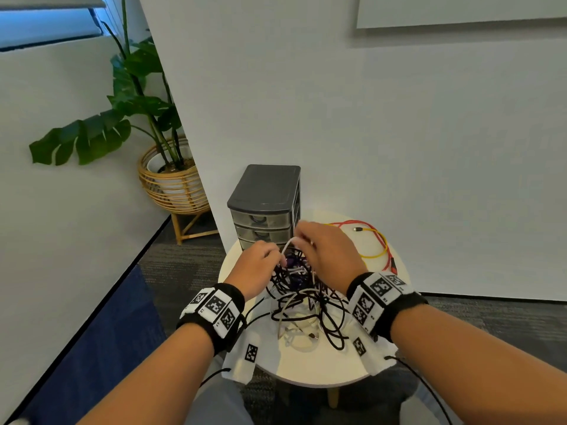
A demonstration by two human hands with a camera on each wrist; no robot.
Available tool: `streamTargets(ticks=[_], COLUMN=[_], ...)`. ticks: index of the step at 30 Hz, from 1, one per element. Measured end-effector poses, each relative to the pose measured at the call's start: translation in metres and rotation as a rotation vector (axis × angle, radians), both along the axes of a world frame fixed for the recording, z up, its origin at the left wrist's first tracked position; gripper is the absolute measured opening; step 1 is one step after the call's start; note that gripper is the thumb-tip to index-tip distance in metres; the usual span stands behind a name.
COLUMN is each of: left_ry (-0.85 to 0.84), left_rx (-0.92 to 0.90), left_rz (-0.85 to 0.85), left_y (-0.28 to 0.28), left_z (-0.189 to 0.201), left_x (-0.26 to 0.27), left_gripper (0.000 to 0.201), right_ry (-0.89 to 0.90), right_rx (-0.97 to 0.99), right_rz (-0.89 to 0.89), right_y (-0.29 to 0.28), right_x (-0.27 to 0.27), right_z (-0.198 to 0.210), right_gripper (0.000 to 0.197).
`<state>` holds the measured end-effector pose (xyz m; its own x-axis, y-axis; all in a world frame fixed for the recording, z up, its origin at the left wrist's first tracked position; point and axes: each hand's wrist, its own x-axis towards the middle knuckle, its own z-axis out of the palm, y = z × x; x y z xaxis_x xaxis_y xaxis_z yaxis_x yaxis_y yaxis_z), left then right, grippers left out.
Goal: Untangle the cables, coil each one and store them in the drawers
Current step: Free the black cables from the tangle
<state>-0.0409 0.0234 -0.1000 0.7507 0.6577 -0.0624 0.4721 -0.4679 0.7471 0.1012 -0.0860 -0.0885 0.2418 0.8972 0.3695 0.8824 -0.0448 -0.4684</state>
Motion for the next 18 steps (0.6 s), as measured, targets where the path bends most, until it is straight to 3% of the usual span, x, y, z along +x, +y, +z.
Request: streamTargets(ticks=[4,11,15,18], left_ry=[0.045,0.062,0.091,0.139], left_rx=[-0.026,-0.071,0.065,0.164], left_rz=[0.045,0.006,-0.007,-0.046], left_y=[0.006,0.010,0.013,0.014], left_z=[-0.001,-0.002,-0.007,-0.007], left_x=[0.002,0.006,0.006,0.006], left_gripper=[0.032,0.024,0.022,0.024], right_ry=[0.486,1.237,1.534,1.661], right_rx=[0.142,0.225,0.346,0.382], right_rz=[-0.134,-0.041,-0.058,-0.089], right_y=[-0.004,-0.006,-0.006,-0.007], right_x=[0.000,0.009,0.020,0.024], right_z=[0.001,0.029,0.032,0.029], right_gripper=[0.015,0.021,0.024,0.024])
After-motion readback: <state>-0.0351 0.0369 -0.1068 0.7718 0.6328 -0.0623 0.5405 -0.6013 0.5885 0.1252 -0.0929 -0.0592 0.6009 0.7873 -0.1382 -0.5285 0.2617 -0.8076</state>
